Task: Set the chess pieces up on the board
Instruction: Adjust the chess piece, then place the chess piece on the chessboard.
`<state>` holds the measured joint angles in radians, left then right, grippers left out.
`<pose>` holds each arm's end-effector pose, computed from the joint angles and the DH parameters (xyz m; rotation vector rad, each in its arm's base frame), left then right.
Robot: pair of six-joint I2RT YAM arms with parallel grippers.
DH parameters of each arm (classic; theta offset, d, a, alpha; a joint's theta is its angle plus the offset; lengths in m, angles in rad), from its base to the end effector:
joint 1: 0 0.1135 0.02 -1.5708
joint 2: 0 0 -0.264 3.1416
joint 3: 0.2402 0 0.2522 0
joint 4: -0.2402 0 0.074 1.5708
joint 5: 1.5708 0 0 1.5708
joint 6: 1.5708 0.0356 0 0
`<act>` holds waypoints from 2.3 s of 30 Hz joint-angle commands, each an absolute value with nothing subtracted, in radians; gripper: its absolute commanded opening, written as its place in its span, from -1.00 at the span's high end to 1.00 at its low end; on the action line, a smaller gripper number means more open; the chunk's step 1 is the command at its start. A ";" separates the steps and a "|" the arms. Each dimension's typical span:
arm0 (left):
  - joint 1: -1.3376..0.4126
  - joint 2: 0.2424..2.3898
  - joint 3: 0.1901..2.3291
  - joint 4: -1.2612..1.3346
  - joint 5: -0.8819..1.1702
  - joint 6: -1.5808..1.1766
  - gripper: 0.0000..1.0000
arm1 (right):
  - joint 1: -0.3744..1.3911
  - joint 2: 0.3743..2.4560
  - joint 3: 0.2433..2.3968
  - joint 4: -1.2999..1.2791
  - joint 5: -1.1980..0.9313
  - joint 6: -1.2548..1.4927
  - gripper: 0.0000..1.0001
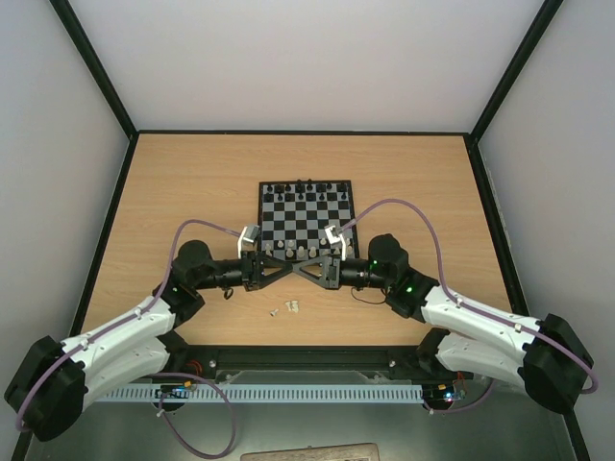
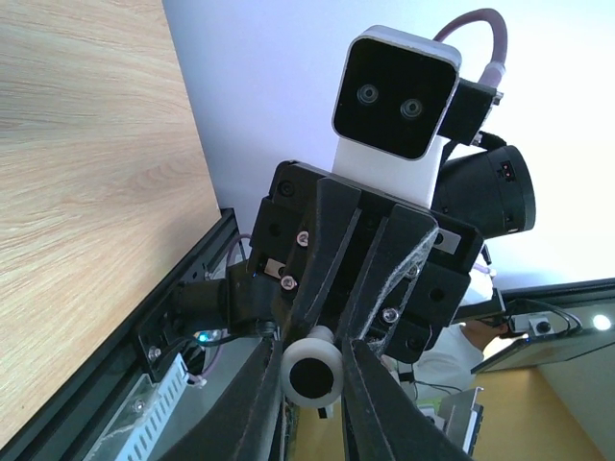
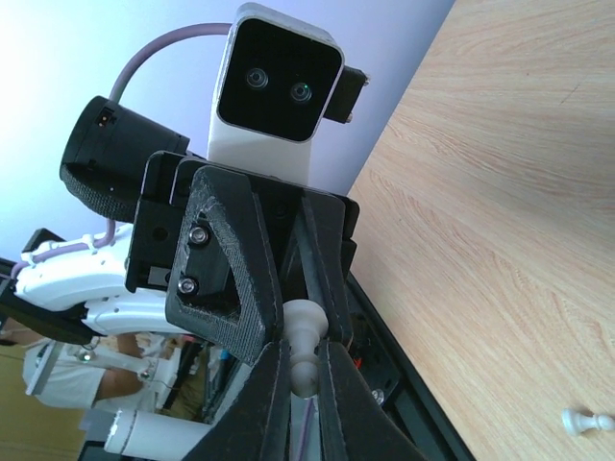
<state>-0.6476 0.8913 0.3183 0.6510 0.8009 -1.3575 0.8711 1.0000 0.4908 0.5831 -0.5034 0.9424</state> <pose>0.1369 -0.1356 0.2442 0.1474 1.9805 -2.0570 0.1320 0.1835 0.2764 -0.4209 1.7622 1.7573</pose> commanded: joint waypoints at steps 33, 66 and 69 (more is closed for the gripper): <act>-0.309 0.810 0.503 -0.134 0.697 -0.771 -0.51 | 0.868 1.604 1.286 -0.529 0.156 0.438 0.95; -0.154 0.798 0.445 -0.182 0.867 -0.652 -0.51 | 0.852 2.062 1.650 -0.786 0.228 0.368 0.93; -0.148 0.796 0.441 -0.182 0.871 -0.651 -0.51 | 0.852 2.070 1.643 -0.780 0.225 0.367 0.93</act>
